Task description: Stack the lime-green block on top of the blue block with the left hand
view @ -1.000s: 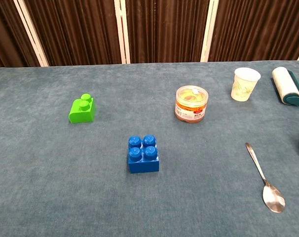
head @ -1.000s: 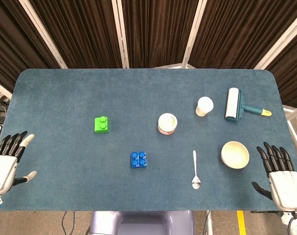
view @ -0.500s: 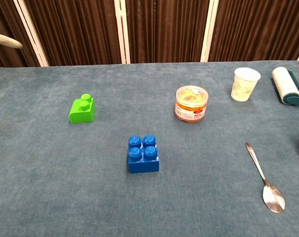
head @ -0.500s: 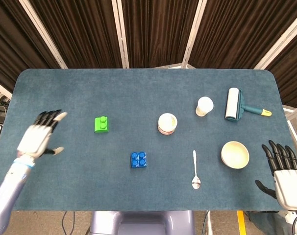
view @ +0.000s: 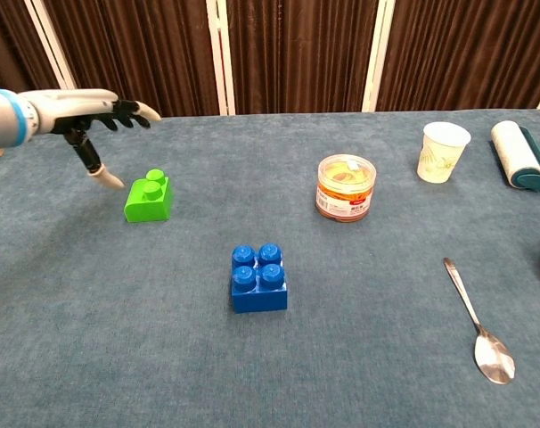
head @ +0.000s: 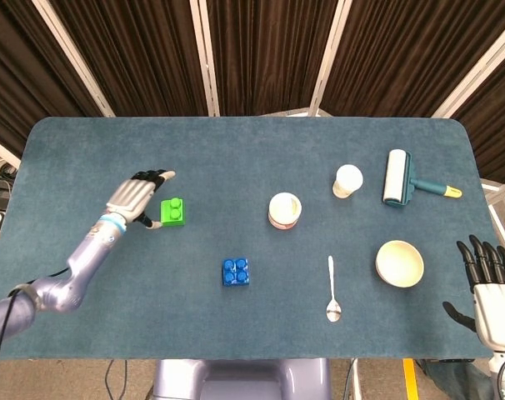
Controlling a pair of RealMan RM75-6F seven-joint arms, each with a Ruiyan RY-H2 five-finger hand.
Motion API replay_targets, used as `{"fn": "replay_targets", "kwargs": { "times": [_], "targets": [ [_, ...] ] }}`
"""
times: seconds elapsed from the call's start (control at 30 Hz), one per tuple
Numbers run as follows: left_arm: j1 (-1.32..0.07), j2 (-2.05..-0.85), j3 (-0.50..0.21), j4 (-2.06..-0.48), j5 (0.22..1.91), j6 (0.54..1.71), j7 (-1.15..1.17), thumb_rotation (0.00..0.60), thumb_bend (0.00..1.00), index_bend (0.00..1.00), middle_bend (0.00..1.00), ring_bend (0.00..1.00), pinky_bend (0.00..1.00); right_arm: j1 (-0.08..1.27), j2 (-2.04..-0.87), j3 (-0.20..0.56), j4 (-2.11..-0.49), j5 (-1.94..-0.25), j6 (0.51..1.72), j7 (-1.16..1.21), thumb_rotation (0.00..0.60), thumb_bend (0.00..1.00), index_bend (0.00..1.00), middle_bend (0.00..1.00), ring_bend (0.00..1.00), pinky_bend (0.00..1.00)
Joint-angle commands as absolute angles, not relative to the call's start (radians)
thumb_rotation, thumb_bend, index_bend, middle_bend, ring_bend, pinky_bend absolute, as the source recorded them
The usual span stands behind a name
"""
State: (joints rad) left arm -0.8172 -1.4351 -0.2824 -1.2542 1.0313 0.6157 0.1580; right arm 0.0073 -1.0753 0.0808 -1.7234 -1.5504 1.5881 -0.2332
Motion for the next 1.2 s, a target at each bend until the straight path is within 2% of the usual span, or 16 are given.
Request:
{"fn": "replay_targets", "kwargs": {
  "times": [0.03,0.23,0.67,0.9,1.2],
  "targets": [
    [-0.855,-1.483,-0.275,-1.192,0.985,0.582,0.173,0.6,0.12,0.07,0.16,0.17,0.2,0.011,-1.078,0.082,-1.713,-1.544,1.58,-0.224,0.6,0.0,0.0,0.0,0.0,0.0],
    [-0.885,-1.526,-0.247,-1.134,0.931,0.562,0.204,0.6,0.12,0.13,0.21,0.21,0.23,0.016,-1.084,0.085,-1.7,-1.533,1.572,-0.222,0.6,0.0,0.0,0.0,0.0,0.0],
    [-0.893,-1.609,-0.228,-1.034,0.902,0.588,0.177,0.6,0.12,0.18,0.24,0.25,0.27,0.026,-1.088,0.09,-1.693,-1.506,1.548,-0.224,0.6,0.0,0.0,0.0,0.0,0.0],
    [-0.906,-1.637,-0.222,-0.994,0.914,0.582,0.159,0.6,0.13,0.3,0.4,0.38,0.37,0.029,-1.091,0.089,-1.691,-1.499,1.543,-0.229,0.6,0.0,0.0,0.0,0.0,0.0],
    [-0.9,-1.611,-0.226,-1.049,0.92,0.612,0.151,0.6,0.14,0.34,0.44,0.41,0.4,0.027,-1.086,0.088,-1.692,-1.499,1.548,-0.223,0.6,0.0,0.0,0.0,0.0,0.0]
  ]
}}
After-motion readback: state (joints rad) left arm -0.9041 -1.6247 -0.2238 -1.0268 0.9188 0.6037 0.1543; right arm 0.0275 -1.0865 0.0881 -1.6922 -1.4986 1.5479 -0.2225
